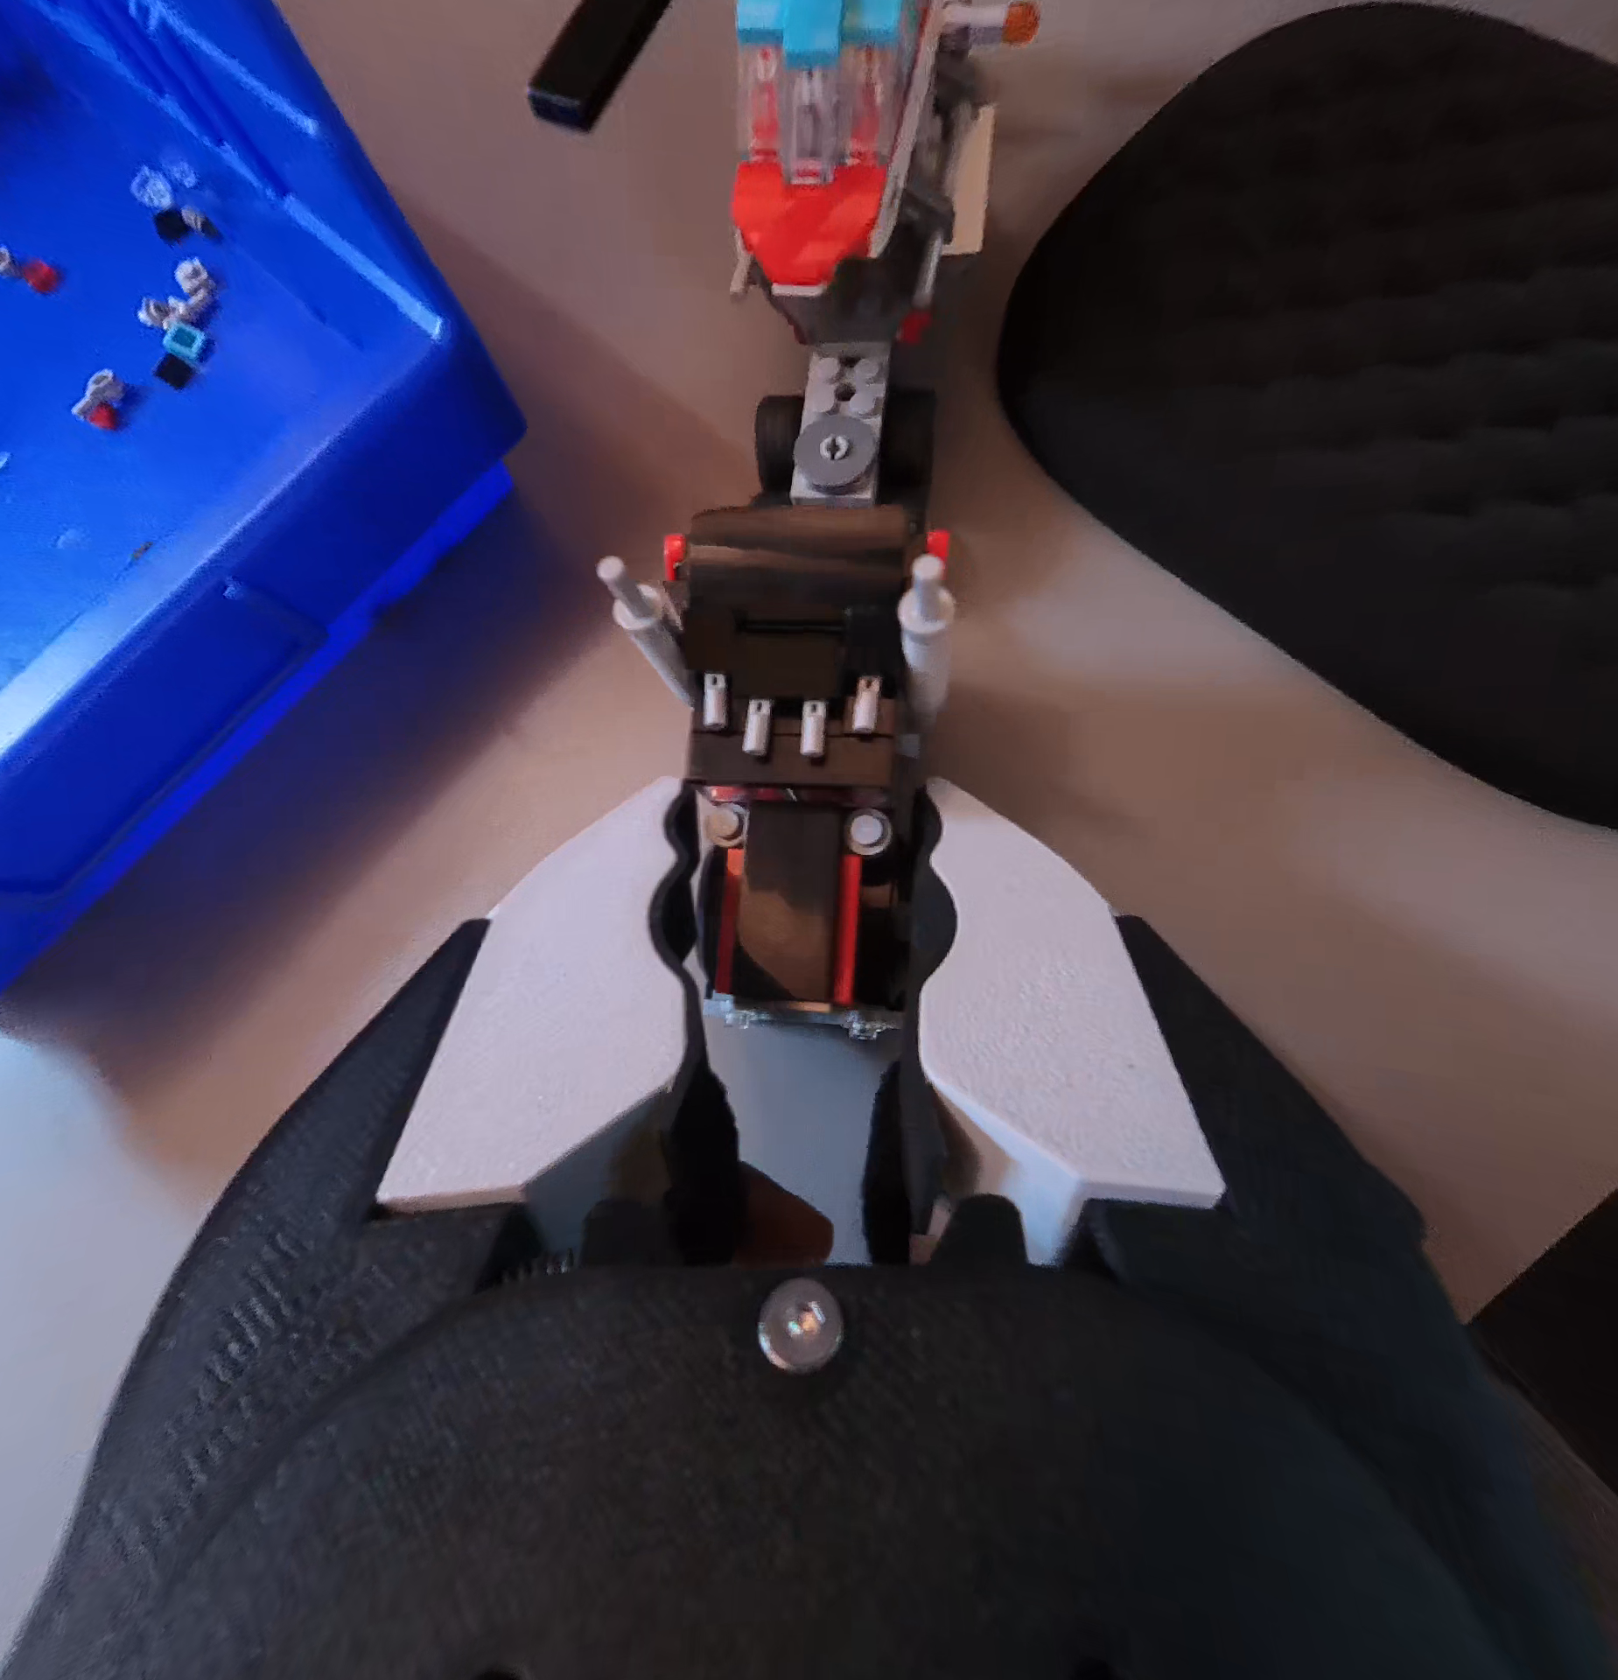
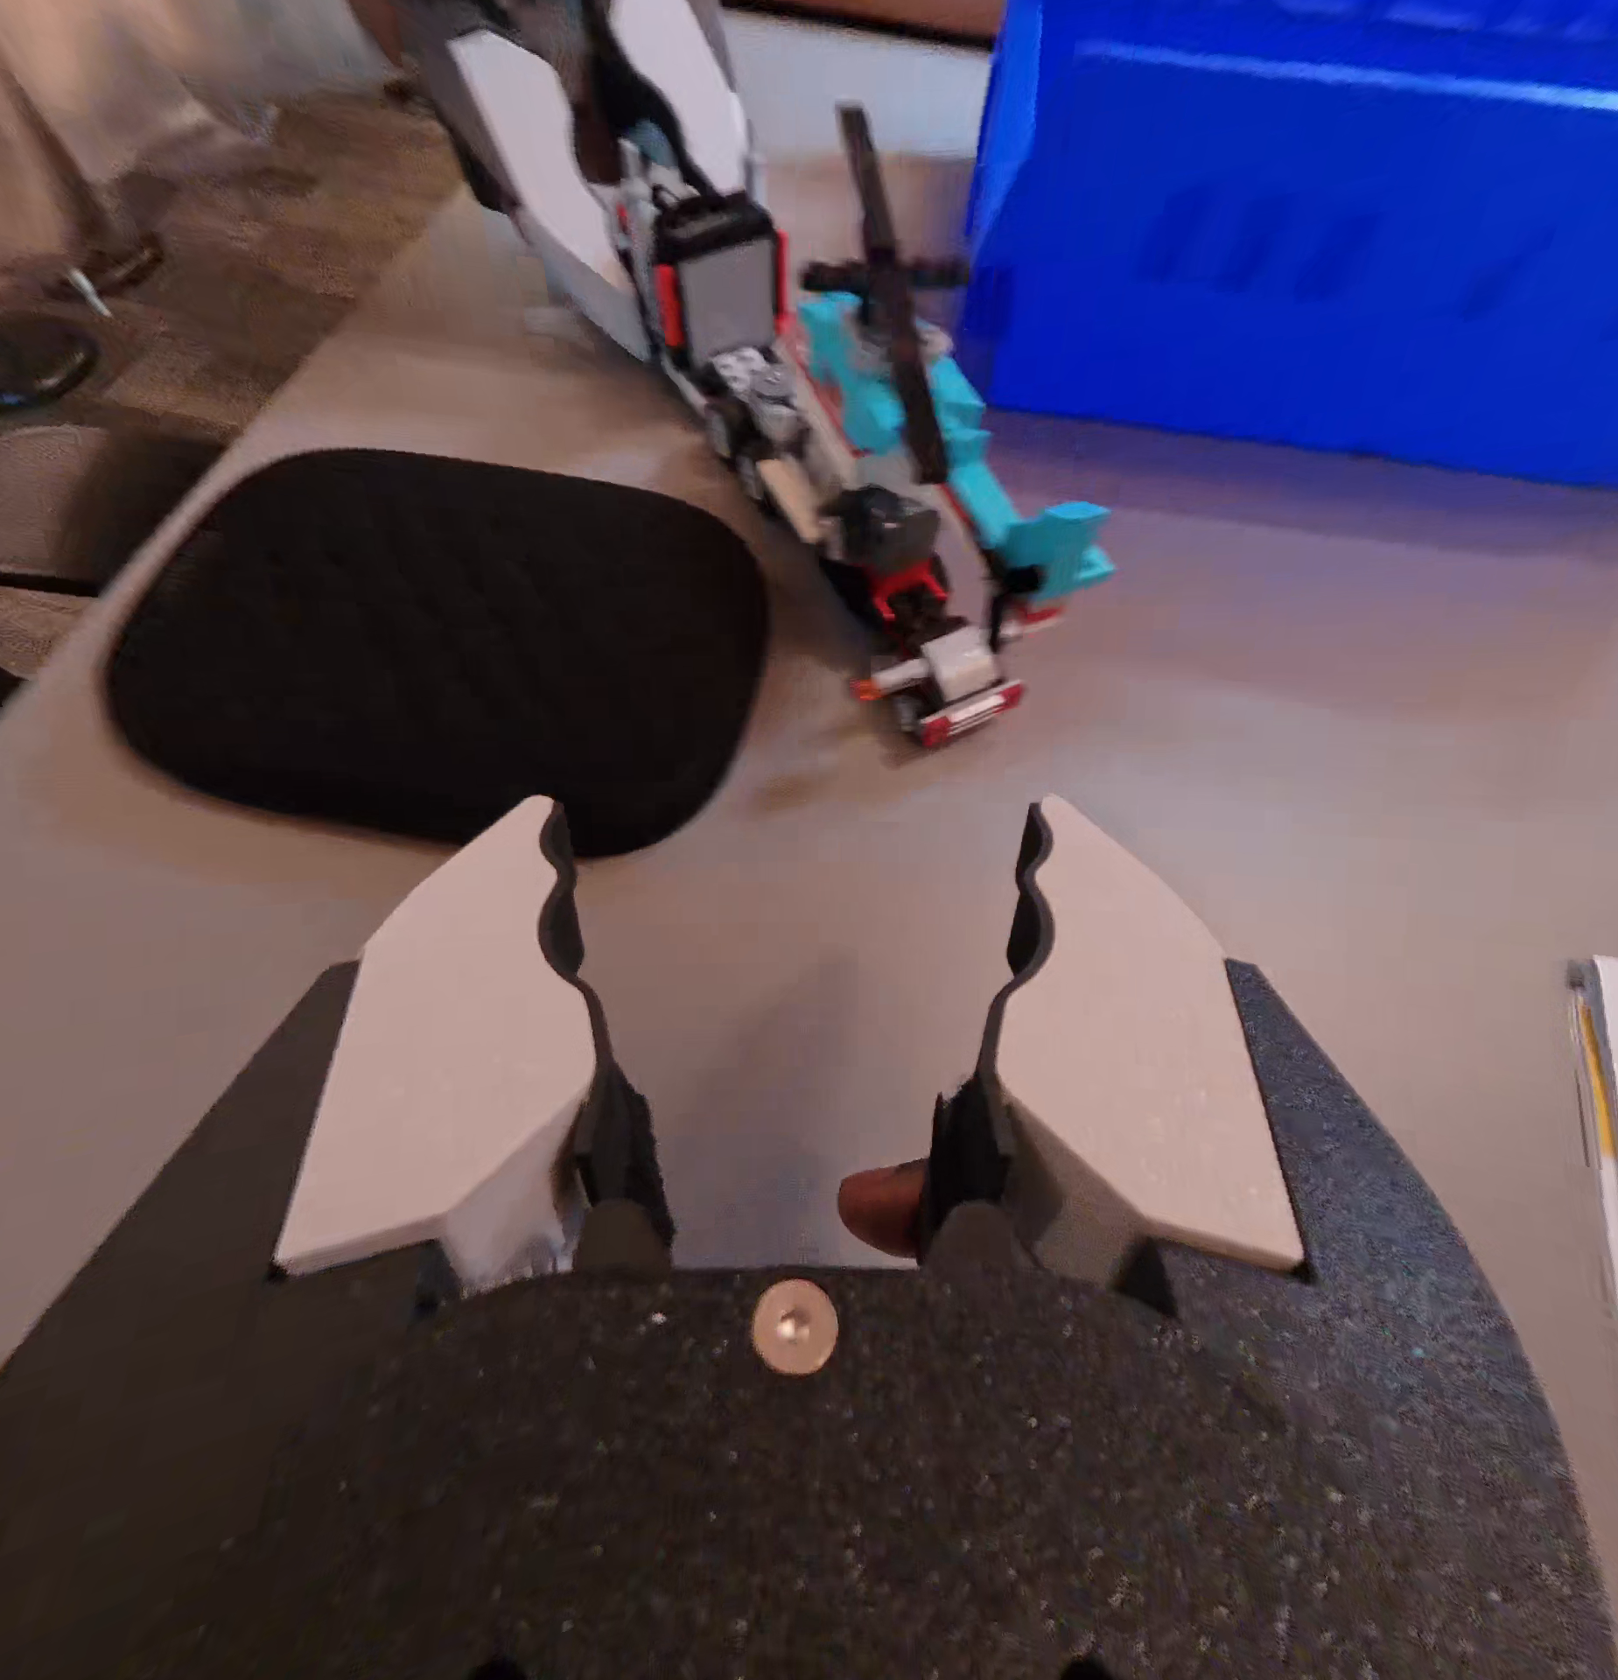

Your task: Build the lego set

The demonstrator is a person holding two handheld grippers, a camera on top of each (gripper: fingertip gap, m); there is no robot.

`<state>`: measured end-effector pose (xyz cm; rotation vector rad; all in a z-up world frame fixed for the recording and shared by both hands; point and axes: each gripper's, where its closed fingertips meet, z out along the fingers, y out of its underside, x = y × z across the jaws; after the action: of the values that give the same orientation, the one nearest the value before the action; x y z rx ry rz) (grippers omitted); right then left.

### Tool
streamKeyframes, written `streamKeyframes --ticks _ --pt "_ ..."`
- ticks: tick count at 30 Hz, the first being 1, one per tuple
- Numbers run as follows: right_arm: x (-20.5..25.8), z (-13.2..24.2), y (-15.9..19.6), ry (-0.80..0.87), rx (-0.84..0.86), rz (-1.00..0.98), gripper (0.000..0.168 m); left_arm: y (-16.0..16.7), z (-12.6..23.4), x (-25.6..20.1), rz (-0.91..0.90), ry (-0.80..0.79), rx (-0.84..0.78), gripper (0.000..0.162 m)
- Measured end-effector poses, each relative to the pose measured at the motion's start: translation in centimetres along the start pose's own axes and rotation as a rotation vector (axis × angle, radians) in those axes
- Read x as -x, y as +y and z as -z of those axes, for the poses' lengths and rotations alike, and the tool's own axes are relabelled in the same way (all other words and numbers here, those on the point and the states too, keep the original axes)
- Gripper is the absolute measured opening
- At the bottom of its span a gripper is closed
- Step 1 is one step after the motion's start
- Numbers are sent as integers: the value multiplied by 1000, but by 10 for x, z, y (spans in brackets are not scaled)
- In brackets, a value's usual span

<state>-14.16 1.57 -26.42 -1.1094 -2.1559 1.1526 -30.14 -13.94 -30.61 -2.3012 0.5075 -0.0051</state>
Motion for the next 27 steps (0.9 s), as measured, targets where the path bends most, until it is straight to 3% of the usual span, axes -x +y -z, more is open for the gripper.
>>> streamKeyframes --ticks 1,7,11,14,19,27 --pt "-14 -11 2 -26 6 -1 90 -1 0 0 -5 -5 -14 42" --pt "-40 -59 -2 -230 44 80 82 -1 0 -1 -13 13 -71 41" --pt "-40 -77 -2 -324 96 128 100 -3 -1 -1 -19 37 -100 41" --pt "-41 -86 -1 -334 115 168 100 -4 -2 -1 -33 37 -105 41" --pt "-40 -87 2 -354 99 207 73 -7 -5 0 -56 46 -106 41" --pt "-54 -66 17 -319 114 195 72 -26 -25 3 -118 81 -64 39"
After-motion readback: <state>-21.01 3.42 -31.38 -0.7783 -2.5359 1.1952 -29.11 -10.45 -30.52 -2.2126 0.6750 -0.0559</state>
